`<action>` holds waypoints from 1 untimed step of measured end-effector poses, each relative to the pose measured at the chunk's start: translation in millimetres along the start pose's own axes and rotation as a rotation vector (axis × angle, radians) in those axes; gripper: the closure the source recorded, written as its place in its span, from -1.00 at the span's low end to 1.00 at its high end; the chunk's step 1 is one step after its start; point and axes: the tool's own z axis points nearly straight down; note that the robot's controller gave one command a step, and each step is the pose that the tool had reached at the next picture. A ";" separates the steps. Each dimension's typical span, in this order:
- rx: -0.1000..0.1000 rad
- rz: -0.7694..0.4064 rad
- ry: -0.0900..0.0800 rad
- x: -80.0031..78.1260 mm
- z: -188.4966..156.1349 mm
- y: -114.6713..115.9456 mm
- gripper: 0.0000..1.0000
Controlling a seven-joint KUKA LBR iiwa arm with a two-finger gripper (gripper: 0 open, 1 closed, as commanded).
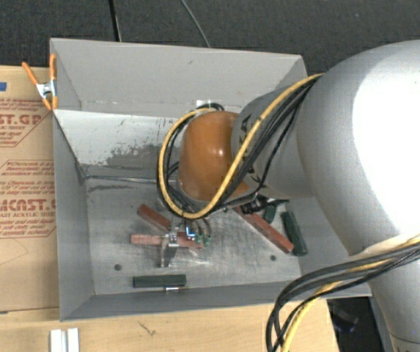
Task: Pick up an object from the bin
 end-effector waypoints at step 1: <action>0.000 0.003 0.010 4.3 -0.1 4.3 1.00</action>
Offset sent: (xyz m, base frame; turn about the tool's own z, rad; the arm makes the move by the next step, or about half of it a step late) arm 0.0000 0.0000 0.0000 0.0000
